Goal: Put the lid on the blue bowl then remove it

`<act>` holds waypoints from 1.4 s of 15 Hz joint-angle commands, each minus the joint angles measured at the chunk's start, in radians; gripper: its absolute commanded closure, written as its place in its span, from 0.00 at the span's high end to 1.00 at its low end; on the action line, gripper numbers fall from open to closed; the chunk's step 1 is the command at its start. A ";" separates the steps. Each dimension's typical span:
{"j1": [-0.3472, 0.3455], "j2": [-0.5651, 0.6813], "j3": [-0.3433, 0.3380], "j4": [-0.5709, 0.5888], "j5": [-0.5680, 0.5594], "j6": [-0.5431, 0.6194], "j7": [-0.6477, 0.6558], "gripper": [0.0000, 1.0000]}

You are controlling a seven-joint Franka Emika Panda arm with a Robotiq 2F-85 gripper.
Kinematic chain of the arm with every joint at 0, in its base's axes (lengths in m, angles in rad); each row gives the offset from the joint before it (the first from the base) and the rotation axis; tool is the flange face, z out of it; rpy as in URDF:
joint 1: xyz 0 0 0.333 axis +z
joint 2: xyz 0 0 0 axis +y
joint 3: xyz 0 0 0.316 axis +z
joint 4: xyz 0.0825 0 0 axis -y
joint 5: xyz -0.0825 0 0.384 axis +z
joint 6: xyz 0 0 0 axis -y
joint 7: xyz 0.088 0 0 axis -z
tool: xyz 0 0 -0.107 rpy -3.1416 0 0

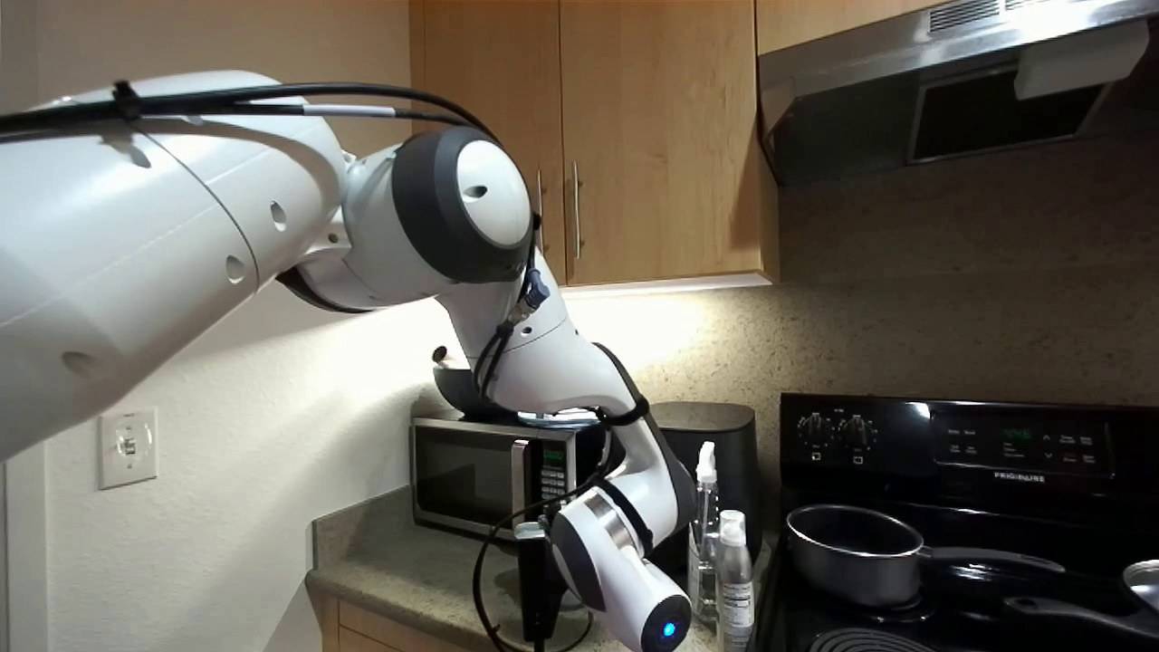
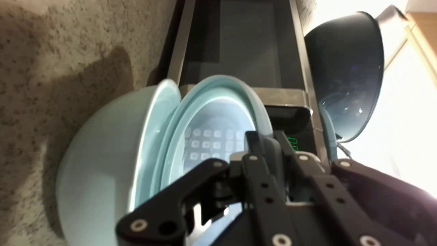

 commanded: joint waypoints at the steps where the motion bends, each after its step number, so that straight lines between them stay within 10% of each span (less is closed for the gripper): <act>1: -0.008 0.007 0.015 -0.005 -0.039 -0.083 -0.108 0.04; 10: -0.022 0.077 0.034 0.041 -0.074 -0.335 -0.374 0.04; 21: 0.114 0.286 0.113 0.250 -0.140 -0.189 -0.177 0.04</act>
